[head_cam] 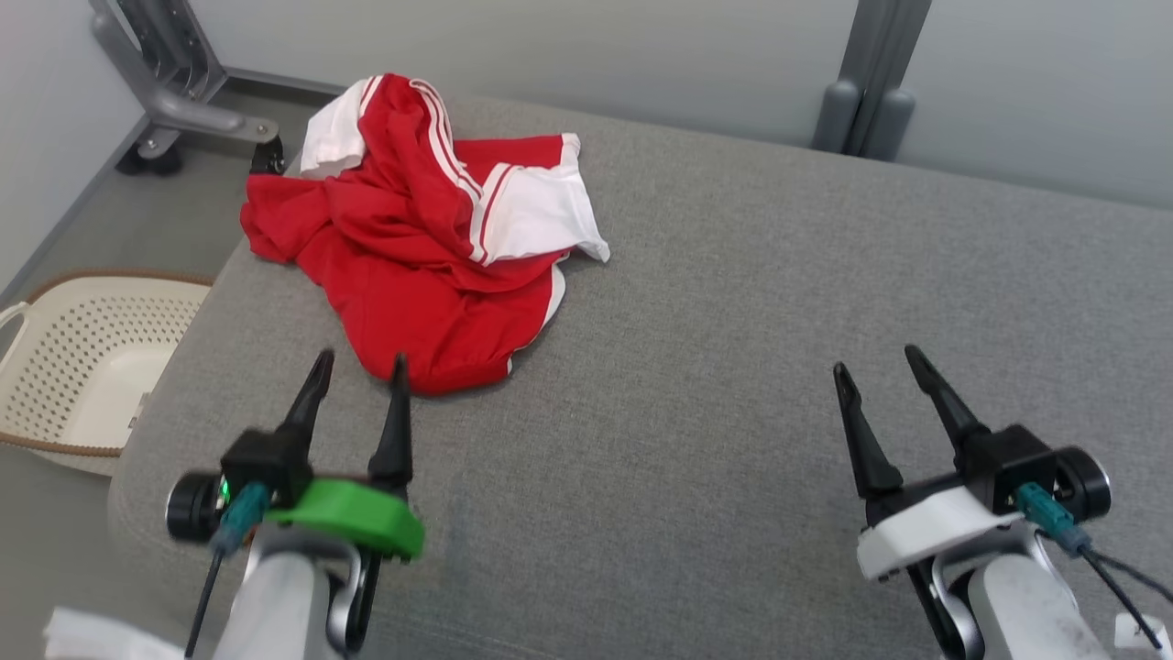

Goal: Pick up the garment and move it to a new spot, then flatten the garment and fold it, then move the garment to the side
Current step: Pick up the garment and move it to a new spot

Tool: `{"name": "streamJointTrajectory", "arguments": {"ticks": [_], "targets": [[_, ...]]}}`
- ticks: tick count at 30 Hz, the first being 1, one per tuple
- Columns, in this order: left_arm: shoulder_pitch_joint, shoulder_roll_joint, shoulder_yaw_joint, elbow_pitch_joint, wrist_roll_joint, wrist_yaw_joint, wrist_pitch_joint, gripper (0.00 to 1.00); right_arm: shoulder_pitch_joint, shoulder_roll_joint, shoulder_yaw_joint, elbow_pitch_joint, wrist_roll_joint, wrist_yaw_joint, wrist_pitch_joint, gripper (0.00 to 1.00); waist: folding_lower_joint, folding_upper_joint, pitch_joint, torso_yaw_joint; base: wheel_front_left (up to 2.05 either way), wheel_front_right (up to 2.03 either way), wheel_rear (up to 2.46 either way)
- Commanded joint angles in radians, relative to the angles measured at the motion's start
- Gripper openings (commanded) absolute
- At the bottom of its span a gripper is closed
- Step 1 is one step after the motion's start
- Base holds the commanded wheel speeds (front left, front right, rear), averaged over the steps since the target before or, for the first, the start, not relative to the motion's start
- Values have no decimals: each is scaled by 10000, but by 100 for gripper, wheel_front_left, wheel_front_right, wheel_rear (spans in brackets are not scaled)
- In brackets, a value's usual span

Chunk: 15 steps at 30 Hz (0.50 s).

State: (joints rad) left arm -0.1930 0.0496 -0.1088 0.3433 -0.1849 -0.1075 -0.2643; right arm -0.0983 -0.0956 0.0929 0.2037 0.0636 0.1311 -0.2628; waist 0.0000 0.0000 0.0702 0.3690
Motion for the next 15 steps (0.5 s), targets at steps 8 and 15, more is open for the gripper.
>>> {"name": "streamJointTrajectory", "arguments": {"ticks": [8,15], "targets": [[-4789,436,-932,2376,42,-221,659,100,-1914,-397,367,-336,3,-8,-32,100,0,0,4057,-1860,0,0,0],[-6654,1096,-1089,4345,-51,-234,989,100,-2346,-191,411,-376,144,-8,-33,100,0,0,4559,-2621,0,0,0]]}}
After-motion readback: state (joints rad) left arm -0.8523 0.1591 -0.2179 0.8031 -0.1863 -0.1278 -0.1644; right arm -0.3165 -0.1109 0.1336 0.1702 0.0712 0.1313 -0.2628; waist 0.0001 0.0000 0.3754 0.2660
